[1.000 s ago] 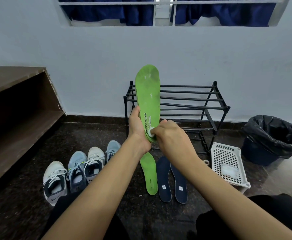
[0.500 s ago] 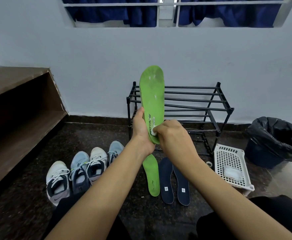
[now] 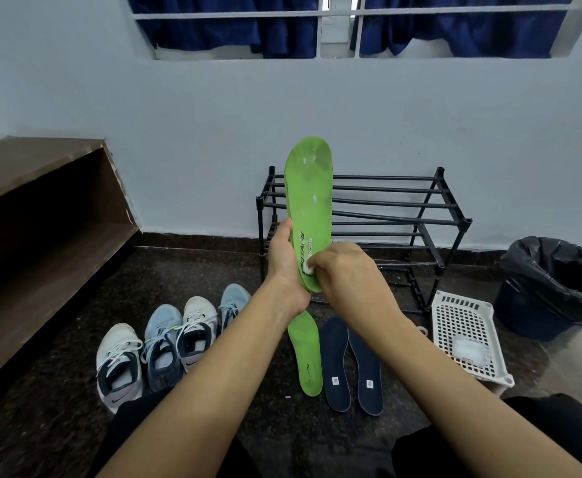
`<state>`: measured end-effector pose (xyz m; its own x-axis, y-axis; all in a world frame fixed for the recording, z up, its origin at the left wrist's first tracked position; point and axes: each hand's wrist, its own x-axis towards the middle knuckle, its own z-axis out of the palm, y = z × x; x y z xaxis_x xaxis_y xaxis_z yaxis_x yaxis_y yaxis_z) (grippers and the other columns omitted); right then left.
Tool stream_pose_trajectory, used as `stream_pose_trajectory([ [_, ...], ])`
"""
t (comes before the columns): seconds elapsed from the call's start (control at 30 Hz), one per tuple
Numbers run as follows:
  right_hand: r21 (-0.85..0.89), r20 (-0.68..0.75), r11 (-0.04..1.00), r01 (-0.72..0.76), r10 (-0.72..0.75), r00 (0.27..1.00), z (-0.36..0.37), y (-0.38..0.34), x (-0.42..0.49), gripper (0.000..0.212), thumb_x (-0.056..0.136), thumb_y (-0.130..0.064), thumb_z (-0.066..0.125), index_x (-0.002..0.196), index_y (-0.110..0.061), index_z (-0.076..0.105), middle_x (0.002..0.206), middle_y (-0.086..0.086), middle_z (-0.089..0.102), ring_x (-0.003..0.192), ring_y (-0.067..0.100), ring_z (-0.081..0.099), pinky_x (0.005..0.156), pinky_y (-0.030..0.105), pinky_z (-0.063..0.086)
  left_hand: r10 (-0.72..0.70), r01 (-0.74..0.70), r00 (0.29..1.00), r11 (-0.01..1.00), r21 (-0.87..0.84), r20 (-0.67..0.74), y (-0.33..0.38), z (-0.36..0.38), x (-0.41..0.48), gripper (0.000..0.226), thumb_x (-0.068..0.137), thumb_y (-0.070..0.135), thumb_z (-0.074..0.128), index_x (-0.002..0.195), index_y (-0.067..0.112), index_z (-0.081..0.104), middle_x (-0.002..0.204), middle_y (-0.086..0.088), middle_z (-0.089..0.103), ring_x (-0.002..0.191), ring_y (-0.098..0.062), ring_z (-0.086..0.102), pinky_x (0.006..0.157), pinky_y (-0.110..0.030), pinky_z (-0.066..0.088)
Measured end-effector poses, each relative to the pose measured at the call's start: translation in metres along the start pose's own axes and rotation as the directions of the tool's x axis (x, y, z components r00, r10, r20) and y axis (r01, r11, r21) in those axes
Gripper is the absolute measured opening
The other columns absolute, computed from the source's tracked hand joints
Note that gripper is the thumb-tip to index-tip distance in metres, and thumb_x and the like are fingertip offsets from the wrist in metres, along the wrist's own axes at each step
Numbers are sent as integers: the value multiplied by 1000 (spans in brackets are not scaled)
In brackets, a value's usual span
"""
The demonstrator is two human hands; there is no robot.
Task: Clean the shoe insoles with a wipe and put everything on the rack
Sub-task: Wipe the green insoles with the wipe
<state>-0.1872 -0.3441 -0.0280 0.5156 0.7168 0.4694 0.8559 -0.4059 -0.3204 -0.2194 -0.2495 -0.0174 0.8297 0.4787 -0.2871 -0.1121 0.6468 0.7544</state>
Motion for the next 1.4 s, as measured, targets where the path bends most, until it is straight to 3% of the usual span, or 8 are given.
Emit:
stream_pose_trajectory([
  [0.07,-20,-43,1000,-2,1,999,1,0,1,22,77,6,61,88,-9,73,79,11,64,85,31,56,65,37,50,5,-5,1000,1000,4,6,0,-1,-1,52,99,51,36,81,14,67,73,-3,66,66,-17,60,59,-28,46],
  [0.17,53,-42,999,-13,15,999,-3,-2,0,20,83,0,58,92,-9,74,85,12,67,88,32,58,73,39,49,-9,9,1000,1000,19,-11,3,-2,-1,48,98,49,38,81,14,66,73,-3,64,63,-17,59,56,-26,45],
  [0.37,123,94,989,-84,73,993,-5,-2,-3,24,83,-8,56,94,-21,73,97,10,68,90,29,61,80,36,48,5,-4,999,1000,11,-47,4,-5,0,48,97,49,39,81,12,65,72,-6,61,63,-21,57,60,-29,45],
  [0.57,44,-16,996,-75,76,997,-4,-1,-2,21,86,-6,55,94,-13,73,91,8,66,92,28,56,76,37,48,-3,3,1000,999,50,-17,-3,1,-2,48,99,47,38,78,14,66,69,-2,65,60,-16,60,55,-25,46],
  [0.7,86,-114,995,-58,67,991,0,-2,-6,20,80,0,59,86,-11,74,81,10,67,81,32,59,69,39,51,1,0,1000,1000,18,-13,0,-1,-2,46,98,43,39,75,14,66,67,-2,64,57,-16,59,53,-24,46],
  [0.9,211,12,965,-154,155,988,-6,-4,-10,25,79,-7,59,87,-25,75,78,5,70,73,24,64,72,33,52,16,-17,1000,999,-30,-21,3,-3,-3,48,100,43,36,80,9,63,67,-6,62,46,-22,63,49,-24,52],
  [1.17,141,-110,985,-99,115,987,-6,2,-3,21,80,-6,59,85,-18,75,80,7,68,75,26,59,69,34,49,-33,33,999,999,10,26,-7,1,-6,46,98,43,37,76,14,66,69,-3,64,60,-18,61,56,-24,48],
  [1.4,227,31,963,-147,144,989,-9,-4,-10,26,80,-9,59,89,-27,75,84,7,71,79,25,64,76,35,52,-19,20,1000,998,-52,6,0,-4,-3,41,96,40,39,77,11,60,74,-7,57,59,-22,56,55,-25,47],
])
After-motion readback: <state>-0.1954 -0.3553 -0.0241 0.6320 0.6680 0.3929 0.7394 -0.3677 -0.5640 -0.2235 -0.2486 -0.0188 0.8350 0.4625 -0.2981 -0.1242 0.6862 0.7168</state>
